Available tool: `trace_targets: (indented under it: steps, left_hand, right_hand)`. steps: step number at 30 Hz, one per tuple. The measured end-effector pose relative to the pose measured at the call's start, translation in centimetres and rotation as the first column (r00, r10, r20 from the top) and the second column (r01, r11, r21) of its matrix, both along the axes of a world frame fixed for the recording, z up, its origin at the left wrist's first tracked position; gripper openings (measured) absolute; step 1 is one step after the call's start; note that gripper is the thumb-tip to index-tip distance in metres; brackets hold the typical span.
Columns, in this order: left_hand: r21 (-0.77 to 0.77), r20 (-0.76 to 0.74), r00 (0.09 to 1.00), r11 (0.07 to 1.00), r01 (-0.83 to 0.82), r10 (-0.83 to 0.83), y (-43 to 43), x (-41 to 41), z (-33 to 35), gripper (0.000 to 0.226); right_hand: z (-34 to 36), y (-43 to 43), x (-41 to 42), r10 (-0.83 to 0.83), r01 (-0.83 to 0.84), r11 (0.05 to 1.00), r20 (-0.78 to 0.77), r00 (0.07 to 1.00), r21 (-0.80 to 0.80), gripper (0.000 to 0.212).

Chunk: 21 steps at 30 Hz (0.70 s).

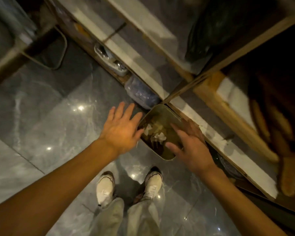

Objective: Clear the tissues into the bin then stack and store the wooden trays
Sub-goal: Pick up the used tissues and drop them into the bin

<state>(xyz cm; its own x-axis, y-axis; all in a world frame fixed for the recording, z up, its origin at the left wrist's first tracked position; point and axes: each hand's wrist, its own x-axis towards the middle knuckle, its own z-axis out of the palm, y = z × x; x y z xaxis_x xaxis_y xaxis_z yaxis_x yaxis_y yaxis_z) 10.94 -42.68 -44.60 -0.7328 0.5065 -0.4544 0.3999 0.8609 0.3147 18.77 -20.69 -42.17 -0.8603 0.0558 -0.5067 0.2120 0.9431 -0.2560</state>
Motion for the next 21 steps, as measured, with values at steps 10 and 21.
trace_targets:
  steps: [10, 21]
  left_hand:
    - [0.148, -0.136, 0.983, 0.984, -0.101, 0.121, -5.1, -1.5, 28.3, 0.061]
    - [0.184, -0.472, 0.868, 0.945, 0.271, -0.157, 1.1, -3.4, 51.0, 0.054]
  right_hand:
    - [27.5, -5.2, -0.7, 0.075, -0.058, 0.996, -0.276, 0.958, 0.067, 0.065]
    - [50.1, 2.2, 2.4, -0.135, 0.215, 0.968, -0.460, 0.878, 0.126, 0.066]
